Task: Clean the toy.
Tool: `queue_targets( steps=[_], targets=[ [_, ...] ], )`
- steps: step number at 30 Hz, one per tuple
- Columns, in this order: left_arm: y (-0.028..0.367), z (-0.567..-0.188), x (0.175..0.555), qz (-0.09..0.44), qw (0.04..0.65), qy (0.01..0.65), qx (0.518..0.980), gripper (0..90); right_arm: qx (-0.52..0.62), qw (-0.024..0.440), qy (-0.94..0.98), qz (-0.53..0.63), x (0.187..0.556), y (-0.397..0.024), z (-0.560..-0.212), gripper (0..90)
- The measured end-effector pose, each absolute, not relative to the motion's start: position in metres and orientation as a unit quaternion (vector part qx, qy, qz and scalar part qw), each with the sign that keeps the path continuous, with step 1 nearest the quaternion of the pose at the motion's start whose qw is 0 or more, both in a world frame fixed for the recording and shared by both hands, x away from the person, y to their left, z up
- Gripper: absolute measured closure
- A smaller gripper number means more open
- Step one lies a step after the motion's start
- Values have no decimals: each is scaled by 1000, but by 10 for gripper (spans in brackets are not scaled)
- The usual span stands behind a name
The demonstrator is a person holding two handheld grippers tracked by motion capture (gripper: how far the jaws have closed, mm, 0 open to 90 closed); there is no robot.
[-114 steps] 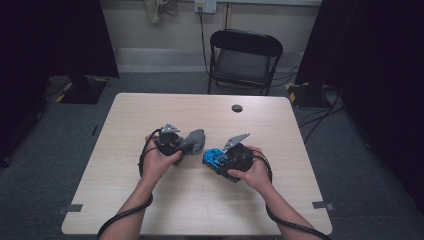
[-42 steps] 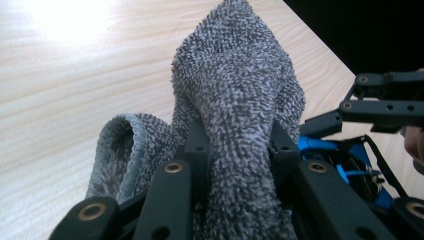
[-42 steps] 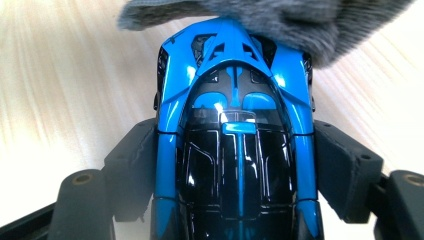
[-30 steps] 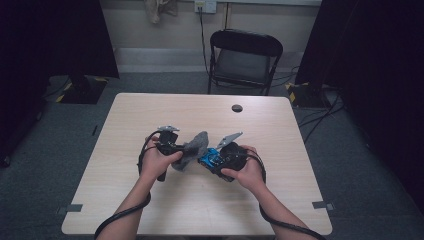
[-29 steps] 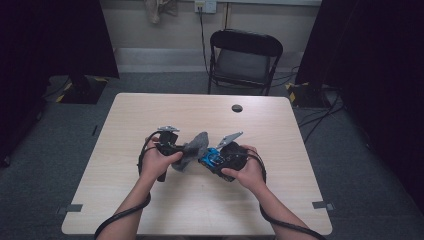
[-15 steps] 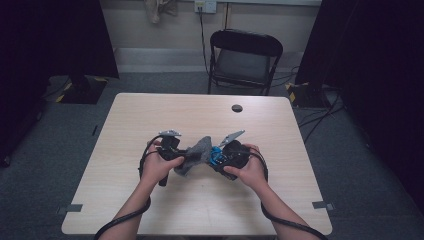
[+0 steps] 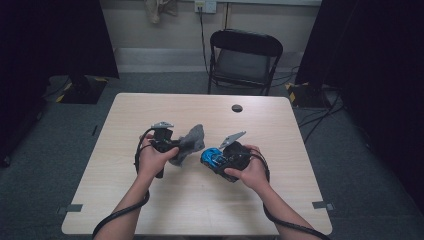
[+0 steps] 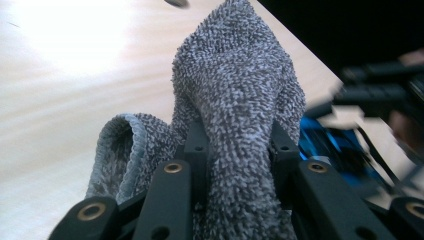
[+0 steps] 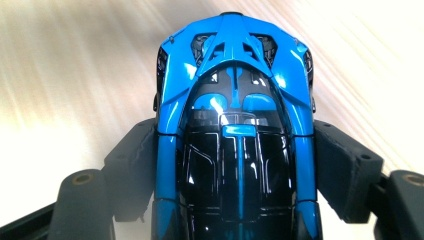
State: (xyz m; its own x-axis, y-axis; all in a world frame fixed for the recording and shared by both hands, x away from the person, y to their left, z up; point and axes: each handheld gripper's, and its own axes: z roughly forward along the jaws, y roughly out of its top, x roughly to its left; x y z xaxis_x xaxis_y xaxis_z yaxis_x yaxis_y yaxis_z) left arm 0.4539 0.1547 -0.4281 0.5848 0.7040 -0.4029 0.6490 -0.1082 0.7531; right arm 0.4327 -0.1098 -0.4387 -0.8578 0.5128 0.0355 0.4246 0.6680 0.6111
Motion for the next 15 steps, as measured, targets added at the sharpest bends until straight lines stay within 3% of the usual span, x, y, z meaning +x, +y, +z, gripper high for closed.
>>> queue_targets(
  steps=[15],
  targets=[
    [130,-445,466,-17,477,466,745,702,229,66,917,319,423,-93,-434,263]
  ],
)
